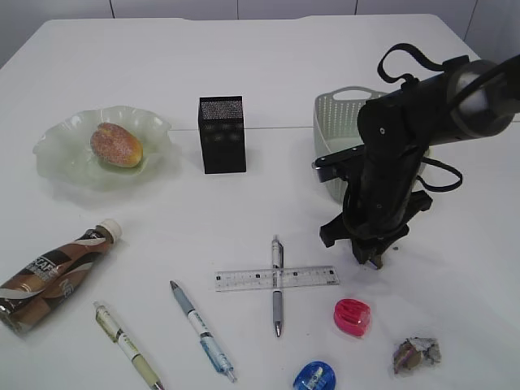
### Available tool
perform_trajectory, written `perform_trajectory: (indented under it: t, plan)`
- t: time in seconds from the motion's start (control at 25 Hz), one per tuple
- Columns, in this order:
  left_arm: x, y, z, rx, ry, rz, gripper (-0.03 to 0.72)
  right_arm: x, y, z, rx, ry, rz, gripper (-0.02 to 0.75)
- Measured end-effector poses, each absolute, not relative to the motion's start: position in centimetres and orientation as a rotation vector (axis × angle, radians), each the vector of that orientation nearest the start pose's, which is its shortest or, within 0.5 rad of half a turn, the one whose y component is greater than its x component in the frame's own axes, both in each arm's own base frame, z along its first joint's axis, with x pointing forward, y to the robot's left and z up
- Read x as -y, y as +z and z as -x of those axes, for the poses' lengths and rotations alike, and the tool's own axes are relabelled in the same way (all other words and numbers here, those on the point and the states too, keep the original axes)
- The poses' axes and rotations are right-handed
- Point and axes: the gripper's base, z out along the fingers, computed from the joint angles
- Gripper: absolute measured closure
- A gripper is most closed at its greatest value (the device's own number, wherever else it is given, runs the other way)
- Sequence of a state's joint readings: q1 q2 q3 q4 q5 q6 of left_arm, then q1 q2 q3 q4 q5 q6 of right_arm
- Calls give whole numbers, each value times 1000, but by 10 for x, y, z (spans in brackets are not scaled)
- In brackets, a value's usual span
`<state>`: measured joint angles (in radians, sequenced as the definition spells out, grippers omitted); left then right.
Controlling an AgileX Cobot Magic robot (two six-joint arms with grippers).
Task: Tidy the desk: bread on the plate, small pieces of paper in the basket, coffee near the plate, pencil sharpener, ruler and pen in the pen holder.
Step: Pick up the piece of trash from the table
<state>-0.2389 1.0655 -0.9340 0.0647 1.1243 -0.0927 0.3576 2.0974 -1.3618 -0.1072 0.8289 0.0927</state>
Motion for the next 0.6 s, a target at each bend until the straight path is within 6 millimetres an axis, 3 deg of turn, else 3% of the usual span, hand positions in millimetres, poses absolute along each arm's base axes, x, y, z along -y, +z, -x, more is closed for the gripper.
perform_trajectory:
  t: [0.32,0.44,0.6]
  plan:
    - [38,316,-180,-2726,-6,-222,209,-132,128,-374,-2985,-92,503,623]
    - [38,316,-180,-2726,-6,-222,209,-131,154,-373,-2927,-73,489,628]
    - [38,316,-180,-2726,-6,-222,209,-132,213,-375,-2769,-28,454,628]
